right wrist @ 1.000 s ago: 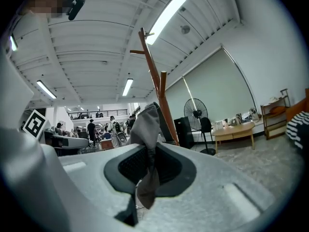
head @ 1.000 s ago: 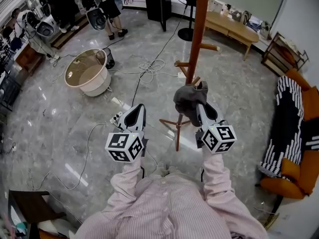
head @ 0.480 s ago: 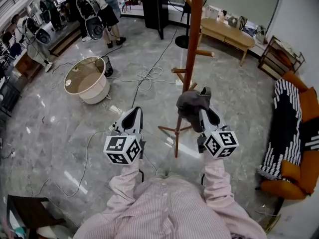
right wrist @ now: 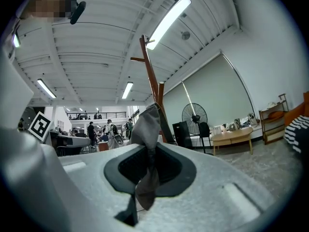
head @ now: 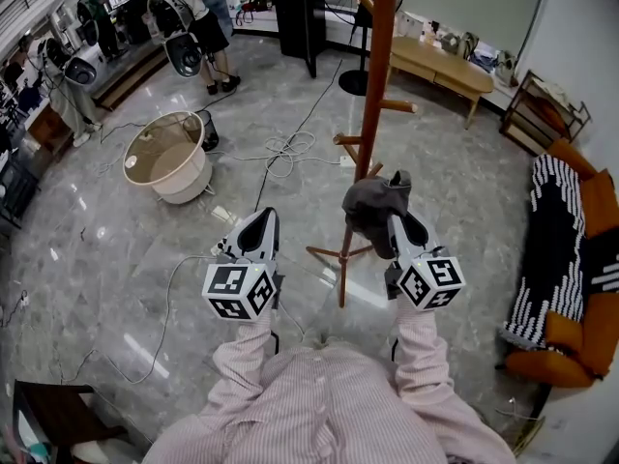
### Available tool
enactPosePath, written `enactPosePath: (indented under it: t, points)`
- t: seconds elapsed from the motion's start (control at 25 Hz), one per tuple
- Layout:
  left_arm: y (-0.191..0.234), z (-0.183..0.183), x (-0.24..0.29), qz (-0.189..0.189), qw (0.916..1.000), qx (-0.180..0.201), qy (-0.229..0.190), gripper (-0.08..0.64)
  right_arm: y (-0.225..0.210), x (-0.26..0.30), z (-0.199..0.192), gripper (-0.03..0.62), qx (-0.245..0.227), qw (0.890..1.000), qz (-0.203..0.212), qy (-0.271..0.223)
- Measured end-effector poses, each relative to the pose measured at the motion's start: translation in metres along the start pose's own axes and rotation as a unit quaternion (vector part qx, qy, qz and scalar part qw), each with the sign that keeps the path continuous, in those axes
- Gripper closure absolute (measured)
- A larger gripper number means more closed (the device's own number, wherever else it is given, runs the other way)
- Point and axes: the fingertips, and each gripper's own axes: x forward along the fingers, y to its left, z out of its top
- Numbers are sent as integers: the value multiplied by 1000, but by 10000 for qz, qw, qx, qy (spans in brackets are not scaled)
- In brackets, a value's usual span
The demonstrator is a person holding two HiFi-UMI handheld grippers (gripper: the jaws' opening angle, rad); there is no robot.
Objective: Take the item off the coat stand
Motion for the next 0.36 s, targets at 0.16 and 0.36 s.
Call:
enactPosePath:
  t: [0.16,0.36]
  points:
    - [2,0,0,1,10000,4,-10,558,3,1,-1,560,-4,10000,48,-10]
    - [6,2,-1,21,10000,7,-31,558,7,3,1,560,-30,9999,114,-17]
